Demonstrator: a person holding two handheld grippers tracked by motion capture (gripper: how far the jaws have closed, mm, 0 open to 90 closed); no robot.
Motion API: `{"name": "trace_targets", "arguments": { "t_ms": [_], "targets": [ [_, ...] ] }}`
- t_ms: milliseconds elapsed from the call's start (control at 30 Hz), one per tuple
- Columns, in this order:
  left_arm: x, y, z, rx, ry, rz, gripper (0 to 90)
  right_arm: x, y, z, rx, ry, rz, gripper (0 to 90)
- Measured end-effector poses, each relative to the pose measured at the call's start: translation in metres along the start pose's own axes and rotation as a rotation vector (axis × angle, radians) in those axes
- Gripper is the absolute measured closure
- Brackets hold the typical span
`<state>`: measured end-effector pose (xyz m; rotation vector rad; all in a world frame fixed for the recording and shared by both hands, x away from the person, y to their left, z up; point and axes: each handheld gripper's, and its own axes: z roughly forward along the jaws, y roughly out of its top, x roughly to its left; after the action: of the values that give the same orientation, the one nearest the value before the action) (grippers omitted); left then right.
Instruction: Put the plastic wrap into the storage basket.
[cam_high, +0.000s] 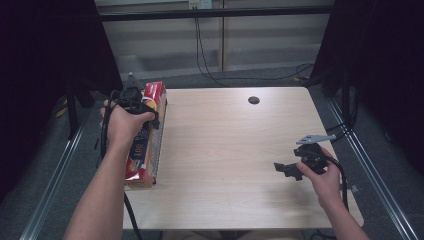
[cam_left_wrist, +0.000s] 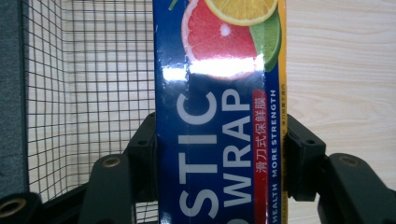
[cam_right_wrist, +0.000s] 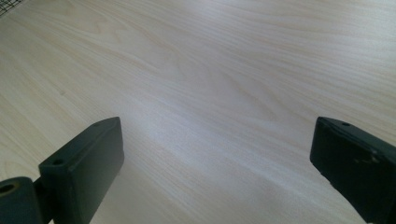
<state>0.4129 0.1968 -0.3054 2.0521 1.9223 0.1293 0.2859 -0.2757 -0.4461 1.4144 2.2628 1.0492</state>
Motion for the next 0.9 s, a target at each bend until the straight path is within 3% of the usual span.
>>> {"name": "trace_targets", "arguments": {
  "t_ms": [900],
  "targets": [
    [0.024, -0.005, 0.004, -0.003, 0.031, -0.048, 42.6, 0.002, 0.000, 0.001, 0.002, -0.002, -0.002, 2.8]
  ]
}}
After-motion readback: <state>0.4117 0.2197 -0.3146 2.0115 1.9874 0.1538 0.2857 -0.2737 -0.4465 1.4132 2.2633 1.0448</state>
